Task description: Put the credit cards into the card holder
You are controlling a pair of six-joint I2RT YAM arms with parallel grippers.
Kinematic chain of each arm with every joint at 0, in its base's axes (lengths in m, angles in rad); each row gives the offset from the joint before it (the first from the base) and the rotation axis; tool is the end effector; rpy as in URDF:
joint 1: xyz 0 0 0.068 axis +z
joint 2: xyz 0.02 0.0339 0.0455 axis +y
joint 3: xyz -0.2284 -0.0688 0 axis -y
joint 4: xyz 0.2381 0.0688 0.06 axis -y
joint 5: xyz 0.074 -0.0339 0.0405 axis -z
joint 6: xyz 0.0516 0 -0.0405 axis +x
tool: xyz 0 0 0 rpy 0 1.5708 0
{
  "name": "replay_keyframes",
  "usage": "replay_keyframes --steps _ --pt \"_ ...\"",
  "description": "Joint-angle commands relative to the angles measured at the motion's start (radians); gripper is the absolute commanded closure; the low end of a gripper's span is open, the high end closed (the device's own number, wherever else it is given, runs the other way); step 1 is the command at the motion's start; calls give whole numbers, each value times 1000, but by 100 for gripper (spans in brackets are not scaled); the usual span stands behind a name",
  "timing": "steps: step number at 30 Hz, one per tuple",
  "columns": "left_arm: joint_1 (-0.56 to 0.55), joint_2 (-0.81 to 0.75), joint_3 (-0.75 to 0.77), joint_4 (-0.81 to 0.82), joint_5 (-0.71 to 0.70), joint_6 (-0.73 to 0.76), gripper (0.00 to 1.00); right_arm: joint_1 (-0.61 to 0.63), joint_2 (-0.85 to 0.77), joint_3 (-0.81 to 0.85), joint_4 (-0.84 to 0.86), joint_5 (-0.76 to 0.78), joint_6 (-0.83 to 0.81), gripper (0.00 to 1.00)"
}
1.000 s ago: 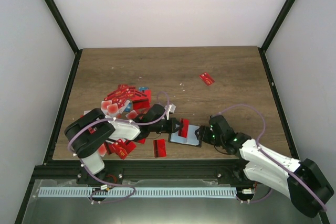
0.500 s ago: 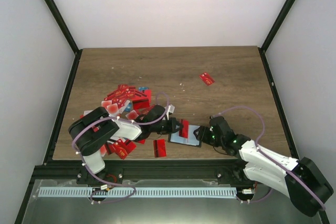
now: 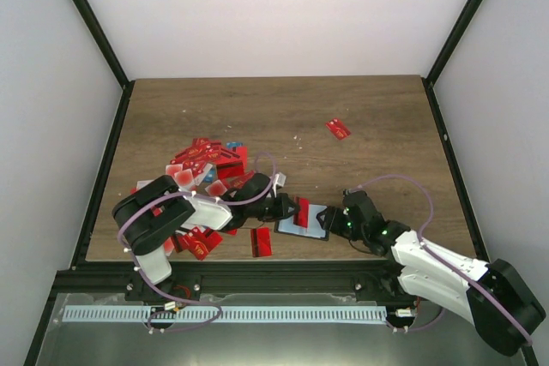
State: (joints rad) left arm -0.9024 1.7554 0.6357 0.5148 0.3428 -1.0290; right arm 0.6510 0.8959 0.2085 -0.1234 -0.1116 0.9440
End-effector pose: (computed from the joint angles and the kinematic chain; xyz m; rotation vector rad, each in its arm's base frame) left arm 0.1851 -0.2623 0.0802 0.0691 2.5363 -1.3385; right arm 0.1442 0.1171 0.0963 0.3175 2.5431 0.8323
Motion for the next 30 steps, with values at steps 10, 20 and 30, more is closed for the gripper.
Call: replay_keyframes --steps 10,20,30 --pt "-26 17 7 6 22 -34 96 -7 6 -17 -32 6 9 43" --pt "-34 11 7 -18 40 -31 96 -7 6 -15 -29 3 6 43" --pt "-37 56 19 41 61 -53 96 -7 7 -15 -27 -7 6 44"
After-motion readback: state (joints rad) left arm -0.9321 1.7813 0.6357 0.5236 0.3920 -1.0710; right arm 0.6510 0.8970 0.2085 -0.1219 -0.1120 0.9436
